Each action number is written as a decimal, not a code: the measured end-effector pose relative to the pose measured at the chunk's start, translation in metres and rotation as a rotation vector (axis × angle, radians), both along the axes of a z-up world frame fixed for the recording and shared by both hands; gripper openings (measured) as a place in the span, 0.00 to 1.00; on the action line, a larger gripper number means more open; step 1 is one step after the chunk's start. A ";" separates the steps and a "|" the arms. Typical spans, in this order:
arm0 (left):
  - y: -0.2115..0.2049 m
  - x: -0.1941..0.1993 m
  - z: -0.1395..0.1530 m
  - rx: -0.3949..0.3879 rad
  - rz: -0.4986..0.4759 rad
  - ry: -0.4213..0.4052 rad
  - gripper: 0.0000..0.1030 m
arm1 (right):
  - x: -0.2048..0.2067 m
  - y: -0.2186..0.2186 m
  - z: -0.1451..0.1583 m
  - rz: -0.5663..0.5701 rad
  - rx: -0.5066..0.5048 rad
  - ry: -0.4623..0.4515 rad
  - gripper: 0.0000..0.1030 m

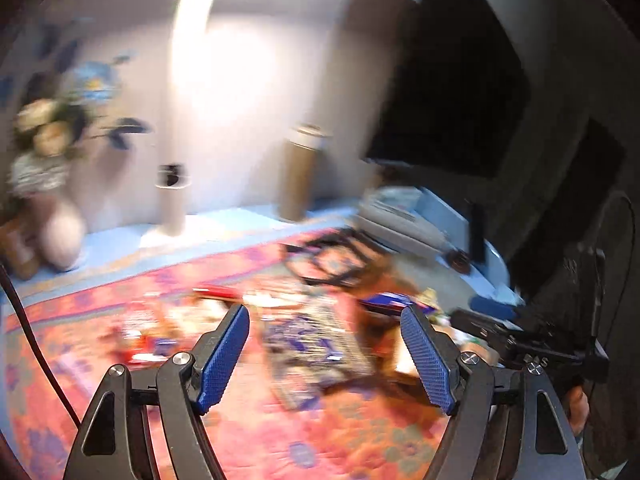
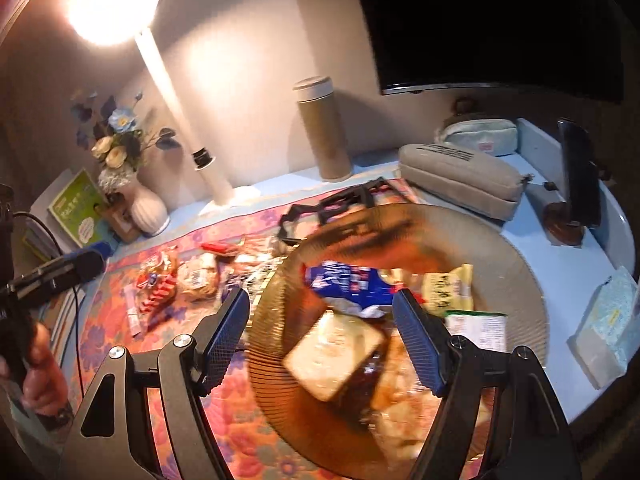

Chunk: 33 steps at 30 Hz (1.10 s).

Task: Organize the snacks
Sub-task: 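Move both tools back over the remaining snack bags, then grasp the red-white snack bag with the left tool while the right tool grasps the clear peanut bag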

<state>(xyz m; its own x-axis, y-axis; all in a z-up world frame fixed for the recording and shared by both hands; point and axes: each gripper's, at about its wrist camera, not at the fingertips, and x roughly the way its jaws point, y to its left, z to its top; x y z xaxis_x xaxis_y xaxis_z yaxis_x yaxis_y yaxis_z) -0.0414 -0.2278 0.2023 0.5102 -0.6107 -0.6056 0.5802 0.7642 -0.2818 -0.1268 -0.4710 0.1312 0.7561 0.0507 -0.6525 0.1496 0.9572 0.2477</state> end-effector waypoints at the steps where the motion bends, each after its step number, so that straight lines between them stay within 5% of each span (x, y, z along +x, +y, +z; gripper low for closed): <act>1: 0.010 0.003 0.001 -0.006 0.019 -0.003 0.74 | 0.004 0.008 0.001 0.013 -0.007 0.002 0.72; 11: 0.103 0.037 -0.006 -0.042 0.173 -0.006 0.74 | 0.039 0.080 0.006 0.136 -0.072 0.016 0.72; 24: 0.117 0.113 -0.125 -0.163 0.283 0.408 0.78 | 0.124 0.126 -0.030 0.222 0.032 0.135 0.71; 33: 0.096 0.143 -0.158 -0.151 0.335 0.475 0.79 | 0.171 0.126 -0.059 0.223 0.084 0.215 0.71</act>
